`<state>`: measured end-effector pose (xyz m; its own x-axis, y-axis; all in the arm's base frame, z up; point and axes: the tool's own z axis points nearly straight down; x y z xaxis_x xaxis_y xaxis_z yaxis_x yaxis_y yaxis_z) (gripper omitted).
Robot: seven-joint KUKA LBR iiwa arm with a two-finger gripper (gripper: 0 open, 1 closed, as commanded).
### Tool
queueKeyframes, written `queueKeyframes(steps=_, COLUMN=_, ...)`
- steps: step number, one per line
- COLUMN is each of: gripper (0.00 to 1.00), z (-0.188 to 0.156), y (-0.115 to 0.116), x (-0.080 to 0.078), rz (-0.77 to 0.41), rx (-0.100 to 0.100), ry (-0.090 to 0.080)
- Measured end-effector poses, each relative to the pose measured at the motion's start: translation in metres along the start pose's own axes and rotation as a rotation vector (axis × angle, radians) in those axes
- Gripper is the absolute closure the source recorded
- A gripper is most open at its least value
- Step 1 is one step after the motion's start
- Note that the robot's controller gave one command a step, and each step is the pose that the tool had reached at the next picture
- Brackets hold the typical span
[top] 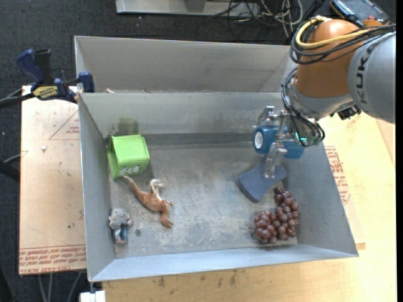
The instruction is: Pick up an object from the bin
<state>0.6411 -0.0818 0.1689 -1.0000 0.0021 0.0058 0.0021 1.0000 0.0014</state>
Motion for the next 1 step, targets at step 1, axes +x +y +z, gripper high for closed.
queueKeyframes(steps=1, gripper=0.0, z=-0.0044, y=0.0001, x=-0.0019, rz=-0.001, rx=0.001, ry=-0.007)
